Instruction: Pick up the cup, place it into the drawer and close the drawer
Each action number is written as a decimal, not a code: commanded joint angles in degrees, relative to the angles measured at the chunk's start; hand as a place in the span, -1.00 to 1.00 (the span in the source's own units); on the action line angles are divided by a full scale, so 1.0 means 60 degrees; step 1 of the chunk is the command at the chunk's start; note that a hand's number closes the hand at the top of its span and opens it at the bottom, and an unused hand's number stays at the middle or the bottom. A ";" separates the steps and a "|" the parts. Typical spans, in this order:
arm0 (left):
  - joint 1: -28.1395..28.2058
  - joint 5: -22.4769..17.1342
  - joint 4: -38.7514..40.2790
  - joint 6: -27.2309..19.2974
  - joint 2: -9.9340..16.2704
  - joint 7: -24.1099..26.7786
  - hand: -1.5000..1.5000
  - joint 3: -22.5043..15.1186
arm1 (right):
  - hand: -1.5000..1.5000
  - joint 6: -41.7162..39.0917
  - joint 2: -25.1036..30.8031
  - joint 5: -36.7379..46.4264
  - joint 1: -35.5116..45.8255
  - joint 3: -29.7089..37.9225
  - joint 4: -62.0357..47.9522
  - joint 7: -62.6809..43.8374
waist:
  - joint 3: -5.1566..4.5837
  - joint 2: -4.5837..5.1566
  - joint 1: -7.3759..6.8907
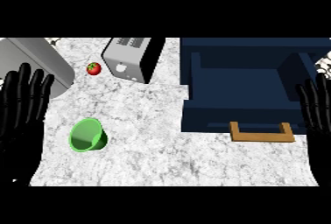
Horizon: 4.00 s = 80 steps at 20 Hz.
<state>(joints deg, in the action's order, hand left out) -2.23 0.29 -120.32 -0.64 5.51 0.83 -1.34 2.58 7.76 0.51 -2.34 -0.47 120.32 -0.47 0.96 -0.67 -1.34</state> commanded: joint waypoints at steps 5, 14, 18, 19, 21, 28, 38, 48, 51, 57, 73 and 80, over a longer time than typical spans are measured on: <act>0.0002 -0.3549 0.0337 0.3829 0.1411 0.0727 -1.00 -0.0268 | -1.00 -0.0330 -0.0099 -0.0332 0.0365 -0.0360 -0.0055 -0.0071 | -0.0195 0.0136 0.0257; 0.0379 -0.8041 0.2772 0.7049 0.3344 0.0015 -1.00 0.1088 | -1.00 -0.0527 -0.0541 -0.0791 0.0217 -0.0961 -0.0087 -0.0523 | -0.0167 0.0121 0.0258; 0.0080 -0.8661 0.3297 0.7528 0.3617 -0.0436 -1.00 0.1447 | -1.00 -0.0581 -0.0400 -0.1073 0.0774 -0.0523 -0.0082 -0.1113 | -0.0162 0.0110 0.0234; -0.0420 -0.8591 0.3555 0.7295 0.3552 -0.0570 -1.00 0.1292 | -1.00 -0.0727 -0.0511 -0.0874 0.1241 -0.0362 -0.1633 0.0083 | -0.0159 0.0125 0.0220; -0.0299 -0.8297 0.3328 0.7316 0.3157 -0.0663 -1.00 0.1217 | -1.00 -0.0544 -0.0324 -0.1043 0.1186 -0.0334 0.0061 -0.1534 | -0.0161 0.0105 0.0236; 0.0245 -0.7156 0.3624 0.7907 0.2321 -0.0472 -1.00 0.1415 | -1.00 -0.0822 -0.0418 -0.1302 0.1177 -0.0004 -0.0316 -0.1097 | -0.0162 0.0107 0.0219; 0.0401 -0.7282 0.3999 0.8293 0.2681 -0.1038 -1.00 0.2115 | -1.00 -0.0880 -0.0343 -0.1277 0.2072 0.0400 -0.1056 -0.1156 | -0.0161 0.0110 0.0183; -0.0552 -0.4043 0.6646 0.9132 0.2082 0.0736 -1.00 0.2948 | -1.00 -0.1109 -0.0374 -0.1543 0.1189 0.0401 -0.0132 -0.1428 | -0.0164 0.0111 0.0255; -0.0775 -0.2966 0.7997 0.9652 0.2045 0.2021 -1.00 0.3265 | -1.00 -0.1309 -0.0533 -0.1298 0.1239 0.0199 -0.0816 -0.0583 | -0.0166 0.0123 0.0253; -0.1333 -0.1850 0.9090 0.9483 0.2304 0.3036 -1.00 0.3025 | -1.00 -0.1291 -0.0286 -0.1700 0.1970 0.0653 -0.0856 -0.1388 | -0.0165 0.0122 0.0241; -0.2091 0.0623 1.2667 0.7959 0.2385 0.6887 -1.00 0.1714 | -1.00 -0.1255 -0.0491 -0.1373 0.1876 0.0244 -0.0652 -0.1355 | -0.0181 0.0159 0.0335; -0.2734 0.0669 1.3835 0.7600 0.2781 0.7733 -1.00 0.1513 | -1.00 -0.0983 -0.0619 -0.1094 0.2024 -0.0016 -0.0474 -0.1726 | -0.0188 0.0170 0.0361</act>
<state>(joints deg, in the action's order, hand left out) -16.72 3.05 -42.86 38.48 22.54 38.66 9.13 -5.30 5.56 -8.54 7.95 1.44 118.30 -10.19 0.18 0.09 0.84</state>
